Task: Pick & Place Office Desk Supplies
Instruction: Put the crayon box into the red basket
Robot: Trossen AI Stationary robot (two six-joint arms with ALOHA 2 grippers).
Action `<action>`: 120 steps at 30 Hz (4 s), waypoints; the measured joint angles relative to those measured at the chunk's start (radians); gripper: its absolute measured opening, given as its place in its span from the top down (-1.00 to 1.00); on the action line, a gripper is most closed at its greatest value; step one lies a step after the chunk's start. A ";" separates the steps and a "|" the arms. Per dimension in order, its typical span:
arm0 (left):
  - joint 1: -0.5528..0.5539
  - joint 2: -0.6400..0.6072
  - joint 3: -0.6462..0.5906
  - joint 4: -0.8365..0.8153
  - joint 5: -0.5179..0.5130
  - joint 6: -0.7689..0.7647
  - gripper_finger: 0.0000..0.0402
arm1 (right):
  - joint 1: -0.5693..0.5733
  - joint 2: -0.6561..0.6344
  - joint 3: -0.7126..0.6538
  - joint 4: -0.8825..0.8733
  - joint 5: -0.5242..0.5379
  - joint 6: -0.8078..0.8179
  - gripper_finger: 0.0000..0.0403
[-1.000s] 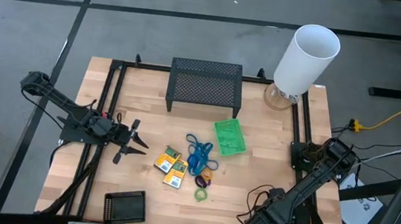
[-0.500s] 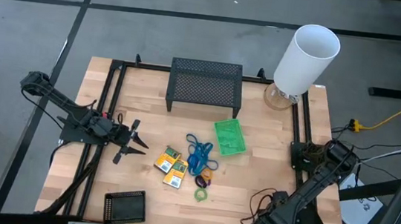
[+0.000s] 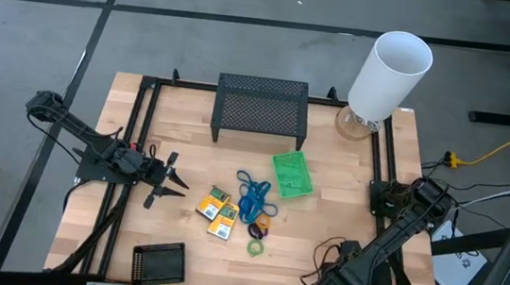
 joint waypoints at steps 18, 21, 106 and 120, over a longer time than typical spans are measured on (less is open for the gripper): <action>0.000 0.000 0.000 0.065 -0.006 -0.019 0.45 | -0.225 -0.008 0.134 0.303 1.018 -0.298 0.18; 0.000 0.000 0.000 0.059 -0.007 -0.023 0.45 | -0.276 -0.008 0.134 0.342 0.927 -0.429 0.18; 0.283 1.182 0.216 0.684 0.373 0.044 0.88 | -0.615 0.262 0.134 1.121 0.707 -0.786 0.18; 0.282 1.244 0.253 0.717 0.372 0.062 0.88 | -0.574 0.262 0.134 1.140 0.667 -0.685 0.17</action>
